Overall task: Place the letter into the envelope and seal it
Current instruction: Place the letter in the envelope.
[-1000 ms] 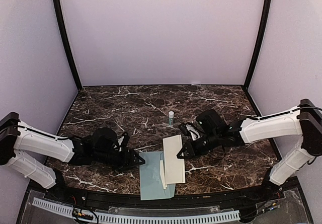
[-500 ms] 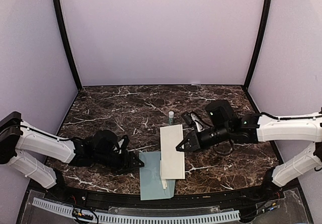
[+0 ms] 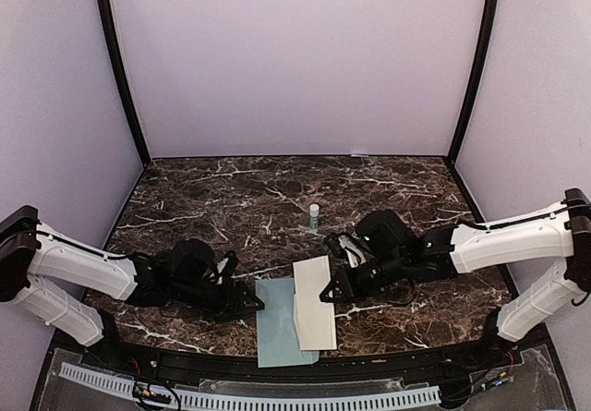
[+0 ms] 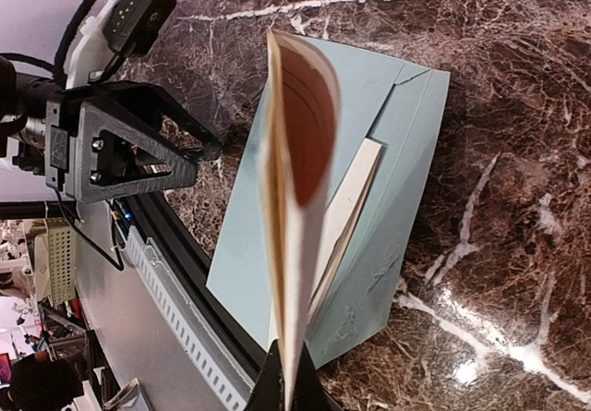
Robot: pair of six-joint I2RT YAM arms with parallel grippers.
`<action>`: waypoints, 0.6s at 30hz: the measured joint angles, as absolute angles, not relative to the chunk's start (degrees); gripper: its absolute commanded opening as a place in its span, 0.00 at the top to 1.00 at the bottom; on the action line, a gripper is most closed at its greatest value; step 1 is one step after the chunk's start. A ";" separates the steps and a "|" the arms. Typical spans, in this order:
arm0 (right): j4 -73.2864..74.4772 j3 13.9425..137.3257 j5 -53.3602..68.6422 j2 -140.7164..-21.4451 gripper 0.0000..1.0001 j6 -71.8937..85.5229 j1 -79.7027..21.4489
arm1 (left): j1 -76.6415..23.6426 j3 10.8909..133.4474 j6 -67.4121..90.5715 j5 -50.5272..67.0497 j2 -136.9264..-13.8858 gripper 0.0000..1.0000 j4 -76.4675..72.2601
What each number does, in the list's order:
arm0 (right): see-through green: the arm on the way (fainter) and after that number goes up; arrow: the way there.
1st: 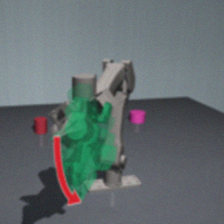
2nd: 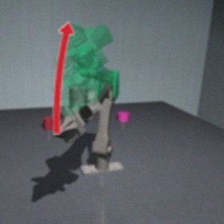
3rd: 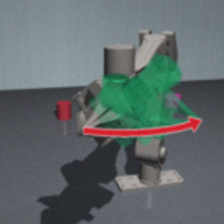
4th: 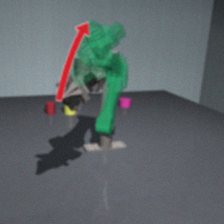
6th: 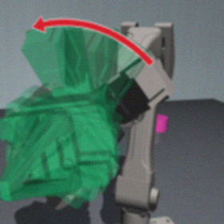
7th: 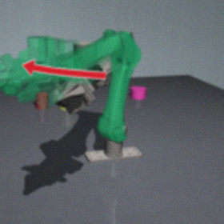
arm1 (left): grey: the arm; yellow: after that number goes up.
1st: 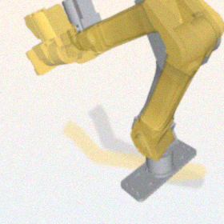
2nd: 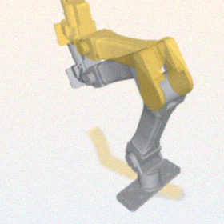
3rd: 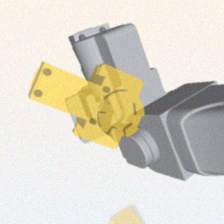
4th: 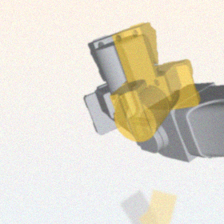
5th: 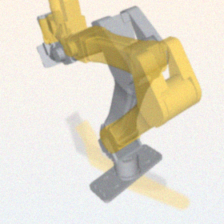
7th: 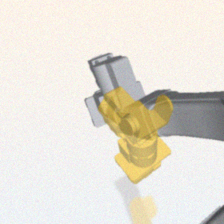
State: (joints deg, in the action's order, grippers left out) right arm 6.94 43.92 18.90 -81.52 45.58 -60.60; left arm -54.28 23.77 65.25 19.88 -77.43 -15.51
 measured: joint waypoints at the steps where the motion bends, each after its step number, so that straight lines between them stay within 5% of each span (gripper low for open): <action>1: 6.94 43.92 18.55 -81.71 1.00 45.54 -60.60 | -54.28 23.64 65.25 19.99 -77.32 0.44 -15.53; 18: 7.05 43.97 15.57 -84.09 1.00 44.14 -60.60 | -55.55 22.02 66.11 22.09 -77.10 0.47 -15.86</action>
State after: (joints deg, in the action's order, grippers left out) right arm 7.05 43.97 15.57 -84.09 44.14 -60.60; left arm -55.55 22.02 66.11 22.09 -77.10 -15.86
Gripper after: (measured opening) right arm 0.004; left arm 0.531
